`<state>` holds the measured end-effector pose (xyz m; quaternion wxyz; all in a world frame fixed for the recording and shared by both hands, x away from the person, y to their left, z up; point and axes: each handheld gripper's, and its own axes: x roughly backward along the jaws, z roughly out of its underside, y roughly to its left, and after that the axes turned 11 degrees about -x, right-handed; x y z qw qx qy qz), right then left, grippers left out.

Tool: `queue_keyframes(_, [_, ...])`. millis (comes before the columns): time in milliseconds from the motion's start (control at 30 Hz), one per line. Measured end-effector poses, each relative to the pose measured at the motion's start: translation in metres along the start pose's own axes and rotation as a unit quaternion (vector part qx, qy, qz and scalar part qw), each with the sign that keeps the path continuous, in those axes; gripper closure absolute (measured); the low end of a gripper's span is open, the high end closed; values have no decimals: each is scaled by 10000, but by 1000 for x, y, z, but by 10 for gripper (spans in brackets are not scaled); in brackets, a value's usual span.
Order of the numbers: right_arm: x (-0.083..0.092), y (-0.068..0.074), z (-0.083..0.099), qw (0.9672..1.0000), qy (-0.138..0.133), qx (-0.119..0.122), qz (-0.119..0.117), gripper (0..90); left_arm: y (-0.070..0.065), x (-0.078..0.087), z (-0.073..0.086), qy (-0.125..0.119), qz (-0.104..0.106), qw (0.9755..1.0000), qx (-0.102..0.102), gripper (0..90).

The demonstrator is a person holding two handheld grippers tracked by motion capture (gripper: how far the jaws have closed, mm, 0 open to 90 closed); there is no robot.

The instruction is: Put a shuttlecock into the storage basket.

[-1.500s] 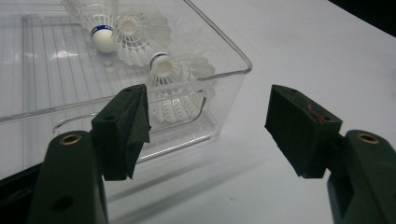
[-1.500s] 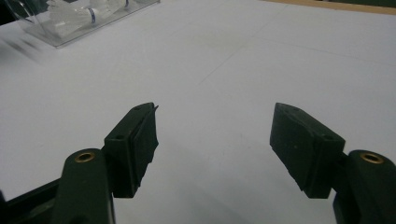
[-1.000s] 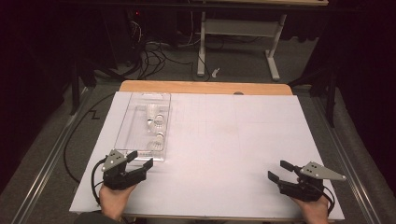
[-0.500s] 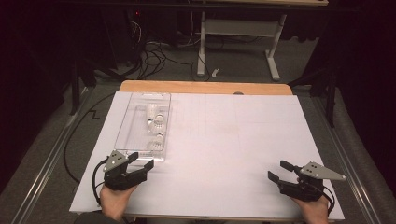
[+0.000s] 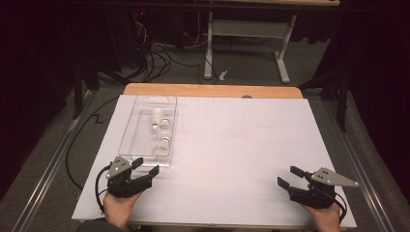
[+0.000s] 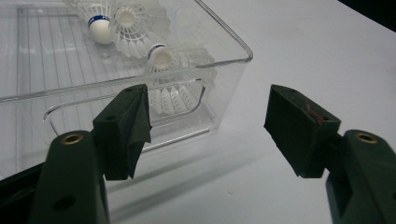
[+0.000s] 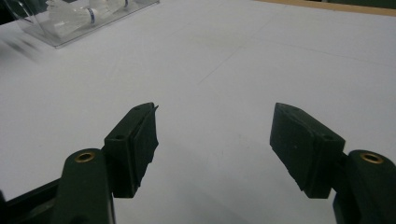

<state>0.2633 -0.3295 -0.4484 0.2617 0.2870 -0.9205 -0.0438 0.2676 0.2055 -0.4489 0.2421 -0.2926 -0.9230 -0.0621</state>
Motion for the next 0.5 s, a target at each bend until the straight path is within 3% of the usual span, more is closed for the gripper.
queue_keyframes(500, [0,-1,0,10000,-2,-25,-5,323,0,-1,0,3,21,10000,-19,322])
